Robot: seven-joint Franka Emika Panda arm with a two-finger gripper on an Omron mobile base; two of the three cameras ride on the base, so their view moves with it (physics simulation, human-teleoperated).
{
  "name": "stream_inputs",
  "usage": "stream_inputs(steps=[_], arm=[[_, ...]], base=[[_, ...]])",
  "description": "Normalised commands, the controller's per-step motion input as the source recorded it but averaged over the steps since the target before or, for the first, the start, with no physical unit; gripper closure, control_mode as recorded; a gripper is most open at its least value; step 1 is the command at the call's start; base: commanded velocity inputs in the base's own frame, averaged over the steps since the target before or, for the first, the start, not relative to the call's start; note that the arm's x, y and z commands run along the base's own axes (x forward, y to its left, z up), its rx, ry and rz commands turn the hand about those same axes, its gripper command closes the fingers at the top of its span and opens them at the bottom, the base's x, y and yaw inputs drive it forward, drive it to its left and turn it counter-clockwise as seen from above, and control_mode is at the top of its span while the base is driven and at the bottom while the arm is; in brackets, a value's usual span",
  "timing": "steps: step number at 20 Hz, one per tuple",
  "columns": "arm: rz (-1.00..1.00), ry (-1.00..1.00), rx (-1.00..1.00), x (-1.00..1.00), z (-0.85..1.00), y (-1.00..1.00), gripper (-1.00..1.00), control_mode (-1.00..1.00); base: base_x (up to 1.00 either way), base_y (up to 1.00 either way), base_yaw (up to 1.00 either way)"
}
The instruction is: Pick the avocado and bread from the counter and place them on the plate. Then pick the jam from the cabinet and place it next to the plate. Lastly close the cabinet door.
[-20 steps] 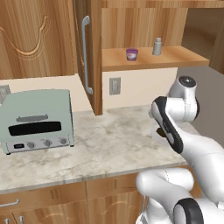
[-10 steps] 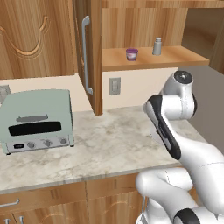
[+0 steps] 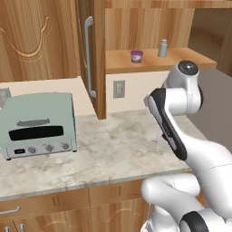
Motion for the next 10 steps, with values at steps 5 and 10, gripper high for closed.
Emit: stream_inputs(steps=[5,10], arm=[[0.0,-0.05,0.0,0.0,0.49,0.07,-1.0,-1.0],[0.0,-0.07,0.0,0.0,0.48,0.06,-1.0,-1.0]], base=[[0.0,0.0,0.0],[0.0,0.0,0.0]])
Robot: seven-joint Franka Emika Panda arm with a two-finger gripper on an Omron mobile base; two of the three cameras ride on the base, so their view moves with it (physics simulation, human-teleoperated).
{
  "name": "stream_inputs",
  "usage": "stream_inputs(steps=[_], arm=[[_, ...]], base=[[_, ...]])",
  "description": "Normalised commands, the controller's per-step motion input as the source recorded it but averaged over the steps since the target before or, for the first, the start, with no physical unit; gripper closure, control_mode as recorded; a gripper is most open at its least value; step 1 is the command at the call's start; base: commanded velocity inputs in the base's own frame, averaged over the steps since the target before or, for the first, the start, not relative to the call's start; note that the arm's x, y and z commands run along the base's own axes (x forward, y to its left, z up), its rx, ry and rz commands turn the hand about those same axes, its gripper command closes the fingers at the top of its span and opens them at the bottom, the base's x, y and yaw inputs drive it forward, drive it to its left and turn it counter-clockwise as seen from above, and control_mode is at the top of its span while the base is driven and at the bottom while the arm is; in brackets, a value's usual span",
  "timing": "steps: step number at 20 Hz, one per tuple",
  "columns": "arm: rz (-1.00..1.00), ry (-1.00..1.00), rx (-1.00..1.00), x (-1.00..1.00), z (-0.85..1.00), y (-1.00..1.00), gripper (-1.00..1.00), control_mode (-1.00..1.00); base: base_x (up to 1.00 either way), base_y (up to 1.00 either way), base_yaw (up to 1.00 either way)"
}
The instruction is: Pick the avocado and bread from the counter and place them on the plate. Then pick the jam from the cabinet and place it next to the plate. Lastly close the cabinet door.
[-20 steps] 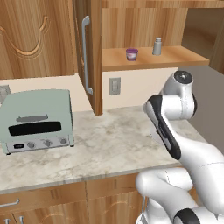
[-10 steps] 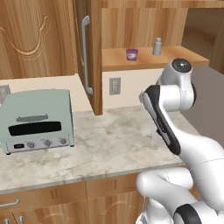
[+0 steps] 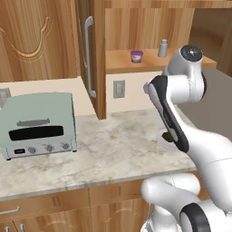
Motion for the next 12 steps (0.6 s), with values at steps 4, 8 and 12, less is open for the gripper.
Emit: stream_inputs(steps=[4,8,12], arm=[[0.0,-0.07,0.0,0.0,0.46,0.09,-1.0,-1.0],[0.0,-0.06,0.01,0.0,0.45,0.09,-1.0,-1.0],[0.0,-0.05,0.03,0.02,0.35,0.09,-1.0,-1.0]], base=[[0.0,0.0,0.0],[0.0,0.0,0.0],[0.0,0.0,0.0]])
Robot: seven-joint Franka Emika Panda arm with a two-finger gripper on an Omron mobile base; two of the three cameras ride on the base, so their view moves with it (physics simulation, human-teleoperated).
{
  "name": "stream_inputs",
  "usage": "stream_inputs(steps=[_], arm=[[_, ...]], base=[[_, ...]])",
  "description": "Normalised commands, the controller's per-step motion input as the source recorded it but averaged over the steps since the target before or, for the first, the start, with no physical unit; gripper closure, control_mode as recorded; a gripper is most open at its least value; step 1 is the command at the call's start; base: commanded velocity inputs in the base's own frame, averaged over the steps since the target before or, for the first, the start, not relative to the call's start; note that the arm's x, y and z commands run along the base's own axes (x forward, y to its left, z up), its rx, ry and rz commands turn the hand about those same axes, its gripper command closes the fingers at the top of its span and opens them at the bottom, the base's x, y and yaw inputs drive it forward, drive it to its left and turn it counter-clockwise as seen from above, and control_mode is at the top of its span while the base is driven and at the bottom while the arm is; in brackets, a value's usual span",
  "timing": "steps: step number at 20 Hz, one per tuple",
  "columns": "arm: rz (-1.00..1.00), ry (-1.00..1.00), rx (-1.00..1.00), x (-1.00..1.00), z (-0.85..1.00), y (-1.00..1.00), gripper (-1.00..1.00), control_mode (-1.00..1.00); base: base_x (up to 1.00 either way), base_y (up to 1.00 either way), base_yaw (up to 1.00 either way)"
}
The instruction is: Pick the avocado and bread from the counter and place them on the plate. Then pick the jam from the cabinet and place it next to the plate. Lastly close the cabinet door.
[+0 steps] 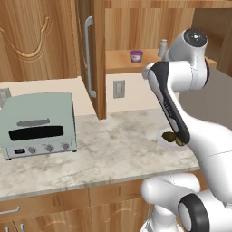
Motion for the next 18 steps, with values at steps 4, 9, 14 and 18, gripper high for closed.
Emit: stream_inputs(steps=[4,9,14,18], arm=[[0.0,-0.02,0.03,0.17,0.25,0.13,-1.0,-1.0],[0.0,-0.01,0.04,0.34,0.15,0.1,-1.0,-1.0],[0.0,-0.11,0.0,0.4,0.08,0.01,-1.0,-1.0],[0.0,-0.1,0.0,0.38,0.06,0.0,-1.0,-1.0]], base=[[0.0,0.0,0.0],[0.0,0.0,0.0],[0.0,0.0,0.0],[0.0,0.0,0.0]])
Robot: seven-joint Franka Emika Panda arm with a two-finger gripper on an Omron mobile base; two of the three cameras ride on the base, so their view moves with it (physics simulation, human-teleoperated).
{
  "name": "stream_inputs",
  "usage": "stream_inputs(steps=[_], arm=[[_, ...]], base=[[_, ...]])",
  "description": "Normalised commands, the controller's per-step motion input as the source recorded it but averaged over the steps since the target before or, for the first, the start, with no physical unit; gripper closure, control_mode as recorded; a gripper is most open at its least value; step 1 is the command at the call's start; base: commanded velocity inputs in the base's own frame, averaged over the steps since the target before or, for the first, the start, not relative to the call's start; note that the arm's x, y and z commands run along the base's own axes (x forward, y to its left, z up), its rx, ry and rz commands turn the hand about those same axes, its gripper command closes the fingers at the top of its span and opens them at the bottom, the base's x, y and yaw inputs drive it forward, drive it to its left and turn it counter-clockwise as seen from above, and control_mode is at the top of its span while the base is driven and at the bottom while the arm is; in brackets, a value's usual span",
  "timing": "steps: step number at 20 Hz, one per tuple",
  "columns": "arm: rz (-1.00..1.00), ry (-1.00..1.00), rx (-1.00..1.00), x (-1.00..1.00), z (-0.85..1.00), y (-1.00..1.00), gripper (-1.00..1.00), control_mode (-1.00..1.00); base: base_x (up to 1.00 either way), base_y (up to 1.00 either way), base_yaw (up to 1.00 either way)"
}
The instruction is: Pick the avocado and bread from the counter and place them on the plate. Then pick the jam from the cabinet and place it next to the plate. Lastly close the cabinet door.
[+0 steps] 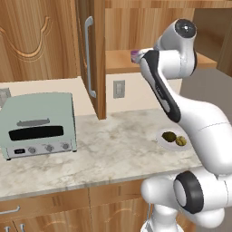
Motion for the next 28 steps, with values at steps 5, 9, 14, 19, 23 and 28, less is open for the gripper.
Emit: stream_inputs(steps=[5,9,14,19,23,28], arm=[[0.0,-0.03,0.0,0.37,0.07,0.03,-1.0,-1.0],[0.0,0.0,0.0,0.32,0.13,0.04,-1.0,-1.0],[0.0,0.0,0.0,0.27,0.11,0.07,-1.0,-1.0],[0.0,0.0,0.0,0.25,0.08,0.07,-1.0,-1.0],[0.0,0.0,0.01,0.29,0.0,0.01,-1.0,-1.0],[0.0,0.03,0.02,0.27,0.0,0.0,-1.0,-1.0]], base=[[0.0,0.0,0.0],[0.0,0.0,0.0],[0.0,0.0,0.0],[0.0,0.0,0.0],[0.0,0.0,0.0],[0.0,0.0,0.0]])
